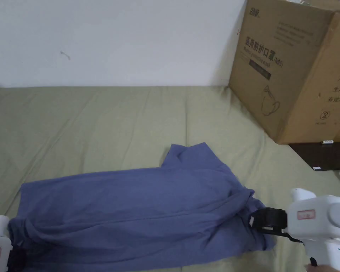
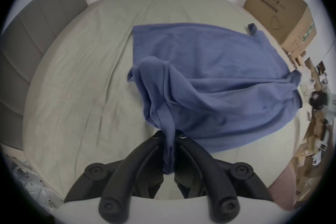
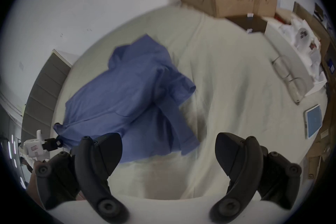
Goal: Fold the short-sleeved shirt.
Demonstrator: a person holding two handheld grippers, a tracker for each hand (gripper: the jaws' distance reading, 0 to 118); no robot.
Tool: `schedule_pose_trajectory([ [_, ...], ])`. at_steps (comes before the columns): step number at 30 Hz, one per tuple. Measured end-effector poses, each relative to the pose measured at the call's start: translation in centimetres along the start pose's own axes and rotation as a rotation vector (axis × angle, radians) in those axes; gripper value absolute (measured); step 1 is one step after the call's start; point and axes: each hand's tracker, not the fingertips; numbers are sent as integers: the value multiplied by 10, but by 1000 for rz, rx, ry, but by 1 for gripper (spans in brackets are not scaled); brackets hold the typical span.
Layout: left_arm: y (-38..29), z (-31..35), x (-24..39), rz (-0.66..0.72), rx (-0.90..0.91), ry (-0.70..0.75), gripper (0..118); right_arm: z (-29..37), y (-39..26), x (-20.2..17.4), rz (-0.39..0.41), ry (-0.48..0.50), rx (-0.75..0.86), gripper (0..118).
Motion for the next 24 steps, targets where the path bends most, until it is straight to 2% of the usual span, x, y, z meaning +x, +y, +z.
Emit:
schedule_pose_trajectory([
  [5,7,19,-3,11,13,9,7,-57,18,9,10,-89,-141,106],
  [8,8,13,-12,47,-14,-8,7,-63,12,2,27,-80,-196,100],
  [9,7,10,-14,52,-22,-9,7,-56,10,-5,84,-115,-172,80],
  [11,7,7,-14,45,-31,-4,7,-44,5,-16,171,-138,-141,29],
  [12,7,6,-14,37,-33,0,7,-41,4,-18,182,-103,-152,10],
  [13,8,6,-14,29,-35,5,7,-39,4,-18,160,-44,-174,10],
  [15,9,10,-9,16,-25,11,7,-34,4,-20,111,15,-219,9],
  [19,22,38,-15,44,63,-31,7,3,16,-29,157,-17,-92,8],
  [24,25,90,-28,51,118,-65,6,71,22,-20,108,64,-31,8],
])
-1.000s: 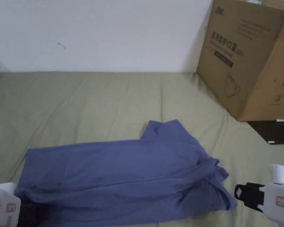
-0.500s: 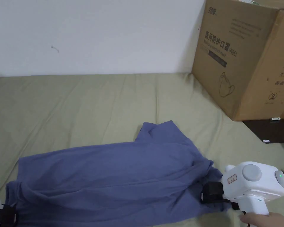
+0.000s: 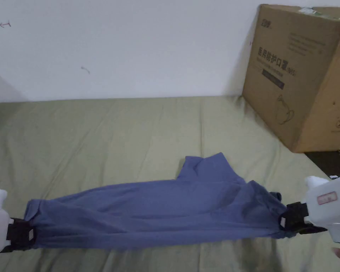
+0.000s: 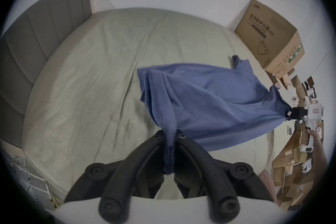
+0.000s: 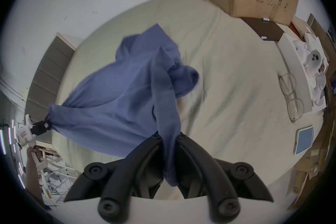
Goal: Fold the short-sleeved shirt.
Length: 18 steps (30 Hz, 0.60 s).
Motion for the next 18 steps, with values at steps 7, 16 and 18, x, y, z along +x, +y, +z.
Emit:
schedule_pose_trajectory([
  [7,-60,31,-15,-12,-116,-80,7,46,-77,-5,12,7,-38,8],
  [16,-160,-10,-49,102,-222,-134,10,-20,-154,31,-160,-22,-127,9],
  [18,-157,-6,-49,120,-201,-155,71,-18,-153,26,-161,-30,-115,23],
])
